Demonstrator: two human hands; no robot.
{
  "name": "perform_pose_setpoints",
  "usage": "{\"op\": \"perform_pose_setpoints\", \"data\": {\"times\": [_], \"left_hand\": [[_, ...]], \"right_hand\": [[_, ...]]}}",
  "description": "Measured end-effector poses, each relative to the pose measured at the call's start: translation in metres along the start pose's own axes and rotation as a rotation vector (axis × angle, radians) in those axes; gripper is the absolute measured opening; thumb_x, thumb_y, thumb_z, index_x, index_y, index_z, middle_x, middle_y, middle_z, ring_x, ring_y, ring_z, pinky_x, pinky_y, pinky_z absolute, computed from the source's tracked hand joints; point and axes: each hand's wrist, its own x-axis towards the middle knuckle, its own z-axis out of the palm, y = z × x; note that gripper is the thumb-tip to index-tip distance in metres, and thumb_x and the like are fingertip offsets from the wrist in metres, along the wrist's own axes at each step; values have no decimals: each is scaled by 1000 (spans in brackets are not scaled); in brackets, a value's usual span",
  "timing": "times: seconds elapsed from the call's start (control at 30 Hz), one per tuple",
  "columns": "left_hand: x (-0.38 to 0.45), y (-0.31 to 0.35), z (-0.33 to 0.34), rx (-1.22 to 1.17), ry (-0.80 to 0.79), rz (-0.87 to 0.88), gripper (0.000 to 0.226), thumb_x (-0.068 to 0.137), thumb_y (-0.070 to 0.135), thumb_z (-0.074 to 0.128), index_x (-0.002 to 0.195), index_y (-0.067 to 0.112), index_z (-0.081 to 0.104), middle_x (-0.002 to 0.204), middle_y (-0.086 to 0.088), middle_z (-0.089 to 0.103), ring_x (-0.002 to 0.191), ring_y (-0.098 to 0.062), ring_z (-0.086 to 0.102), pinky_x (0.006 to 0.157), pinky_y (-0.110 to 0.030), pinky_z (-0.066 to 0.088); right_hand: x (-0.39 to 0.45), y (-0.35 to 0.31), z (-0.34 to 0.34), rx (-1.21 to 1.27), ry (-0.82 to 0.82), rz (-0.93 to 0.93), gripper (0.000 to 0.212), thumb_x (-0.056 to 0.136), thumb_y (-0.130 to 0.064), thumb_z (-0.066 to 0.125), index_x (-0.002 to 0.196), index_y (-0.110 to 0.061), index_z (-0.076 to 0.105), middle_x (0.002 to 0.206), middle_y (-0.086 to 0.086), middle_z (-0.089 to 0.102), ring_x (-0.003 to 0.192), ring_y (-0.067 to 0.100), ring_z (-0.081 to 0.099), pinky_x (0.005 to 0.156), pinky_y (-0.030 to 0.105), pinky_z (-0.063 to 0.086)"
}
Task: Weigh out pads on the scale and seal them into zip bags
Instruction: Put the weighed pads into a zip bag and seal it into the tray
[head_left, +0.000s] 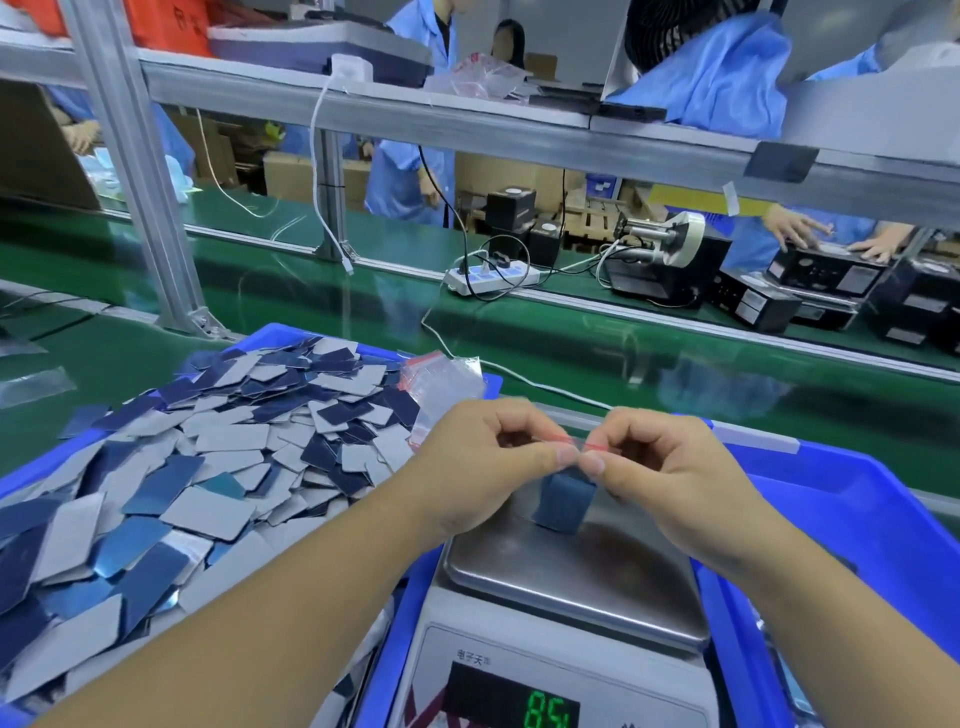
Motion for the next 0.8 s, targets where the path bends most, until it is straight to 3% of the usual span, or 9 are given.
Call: {"op": "perform_pose_setpoints", "data": {"times": [0.13, 0.23, 0.3, 0.4, 0.5, 0.63, 0.7, 0.77, 0.8], "left_hand": [[0, 0, -2, -7, 22, -1, 3, 73, 25, 74, 73, 22, 74, 75, 0, 66, 74, -13, 57, 73, -24, 45], [0, -1, -2, -10, 9, -59, 2, 72, 27, 77, 72, 25, 78, 74, 5, 69, 74, -8, 61, 73, -19, 47], [1, 0, -4, -42, 3, -85, 4, 71, 26, 80, 75, 26, 80, 74, 6, 72, 72, -6, 63, 72, -16, 49], [2, -1, -8, -60, 17, -99, 7, 68, 30, 82, 73, 24, 80, 75, 0, 72, 74, -13, 62, 80, -28, 50], [3, 0, -8, -67, 14, -77, 6, 71, 29, 80, 70, 23, 79, 74, -4, 72, 77, -17, 62, 85, -34, 50], [3, -3, -4, 117, 87, -40, 8, 78, 29, 81, 71, 25, 78, 68, 2, 71, 65, -5, 59, 71, -21, 49], [2, -9, -2, 364, 126, 14, 12, 83, 29, 80, 72, 29, 77, 74, 3, 72, 65, -1, 58, 68, -17, 47], [2, -11, 1, 537, 99, 51, 4, 87, 34, 77, 86, 30, 78, 84, 8, 71, 73, 3, 58, 73, -17, 46], [2, -12, 2, 605, 90, 65, 12, 88, 36, 74, 95, 28, 78, 88, 11, 68, 75, 5, 56, 74, -13, 43]], "right_hand": [[-1, -1, -1, 23, 17, 5, 11, 82, -19, 73, 72, -20, 68, 62, -6, 57, 59, 12, 46, 57, 29, 39], [-2, -1, -1, 38, 67, 5, 18, 83, -7, 77, 70, -12, 67, 62, 18, 52, 58, 26, 39, 57, 43, 33], [-2, -4, -2, 49, 74, 3, 16, 79, -13, 77, 68, -11, 66, 66, 28, 49, 59, 37, 36, 56, 50, 32], [-2, -5, -5, 82, 63, 1, 13, 74, -19, 73, 64, -15, 66, 65, 27, 46, 60, 41, 34, 55, 55, 31], [-3, -4, -7, 170, 16, 12, 13, 72, -21, 77, 63, -18, 68, 64, 24, 43, 59, 40, 32, 55, 51, 29], [-1, 4, -10, 164, 10, 128, 11, 75, -16, 72, 66, -15, 67, 64, 16, 48, 56, 22, 41, 54, 30, 35], [2, 13, -11, -94, 42, 183, 16, 79, -24, 76, 69, -17, 66, 60, 0, 54, 54, 11, 44, 52, 20, 36], [5, 20, -10, -426, 61, 202, 17, 84, -29, 75, 69, -26, 67, 60, -12, 58, 54, 2, 46, 52, 15, 36], [5, 22, -10, -536, 59, 202, 16, 85, -30, 72, 70, -31, 67, 66, -14, 61, 59, 0, 50, 55, 14, 38]]}}
